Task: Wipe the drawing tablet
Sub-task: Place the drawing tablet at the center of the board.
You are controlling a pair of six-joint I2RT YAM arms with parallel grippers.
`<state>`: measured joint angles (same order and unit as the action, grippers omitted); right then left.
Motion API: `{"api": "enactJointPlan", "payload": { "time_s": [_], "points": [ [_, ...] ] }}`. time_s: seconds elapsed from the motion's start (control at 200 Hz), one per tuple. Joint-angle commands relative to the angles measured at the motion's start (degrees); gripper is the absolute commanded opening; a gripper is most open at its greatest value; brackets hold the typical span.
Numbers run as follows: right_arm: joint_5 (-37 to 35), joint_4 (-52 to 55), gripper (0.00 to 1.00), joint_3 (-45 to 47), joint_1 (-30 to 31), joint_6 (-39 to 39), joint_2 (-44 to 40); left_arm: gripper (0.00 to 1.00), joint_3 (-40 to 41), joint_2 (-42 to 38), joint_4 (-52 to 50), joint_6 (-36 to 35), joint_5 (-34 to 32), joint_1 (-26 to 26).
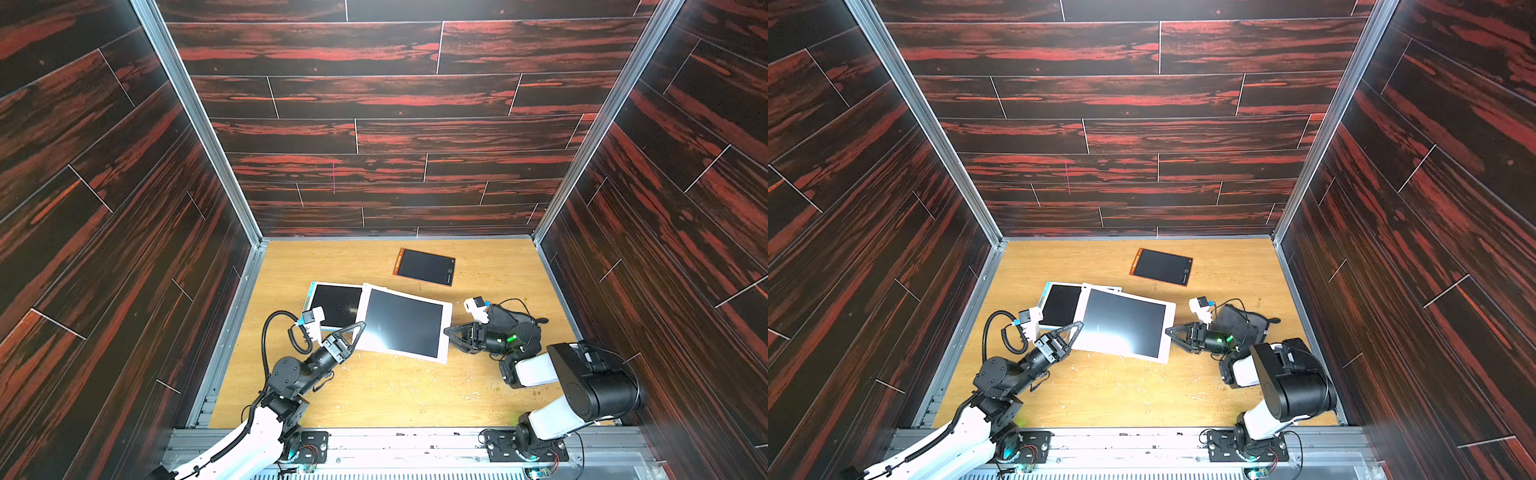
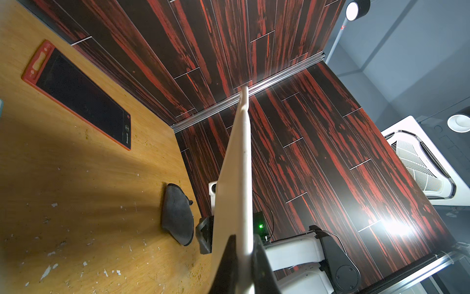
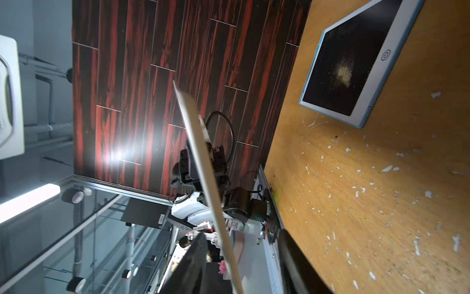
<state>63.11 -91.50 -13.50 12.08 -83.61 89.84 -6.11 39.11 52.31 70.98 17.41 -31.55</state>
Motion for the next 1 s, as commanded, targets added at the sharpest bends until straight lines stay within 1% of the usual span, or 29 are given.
{"api": "enactJointPlan", "payload": {
  "time_s": [0.0,0.11,0.261,0.321,0.546,0.812,0.927,0.992],
  "points": [
    [-0.46,-1.92,0.39,-1.43,0.54,-1.06,0.19,0.00,-1.65,0.09,4.46,0.34,0.71,0.26],
    [-0.28,-1.92,0.33,-1.24,0.77,-1.05,0.51,0.00,-1.80,-0.30,4.07,0.05,0.55,0.26],
    [0.14,-1.92,0.32,0.24,0.84,-0.45,0.31,0.00,-1.89,-2.12,1.61,-0.81,0.11,0.26],
    [0.29,-1.92,0.28,0.86,0.81,-0.03,0.16,0.00,-1.89,-3.08,0.25,-1.21,-0.20,0.26],
    [0.67,-1.88,0.28,1.79,0.70,0.61,0.33,0.00,-1.98,-5.76,-2.98,-1.91,-0.53,0.32],
    [0.56,-1.92,0.28,-0.02,0.80,-0.97,-0.63,0.00,-1.98,-4.72,-1.90,-1.15,0.16,0.29],
    [0.78,-1.92,0.24,-0.34,0.80,-1.15,0.01,0.00,-1.88,-4.31,-1.16,-1.16,-0.23,0.31],
    [0.83,-1.92,0.23,-0.06,0.80,-1.03,0.24,0.00,-1.93,-4.43,-1.38,-1.35,-0.28,0.32]
  ]
}}
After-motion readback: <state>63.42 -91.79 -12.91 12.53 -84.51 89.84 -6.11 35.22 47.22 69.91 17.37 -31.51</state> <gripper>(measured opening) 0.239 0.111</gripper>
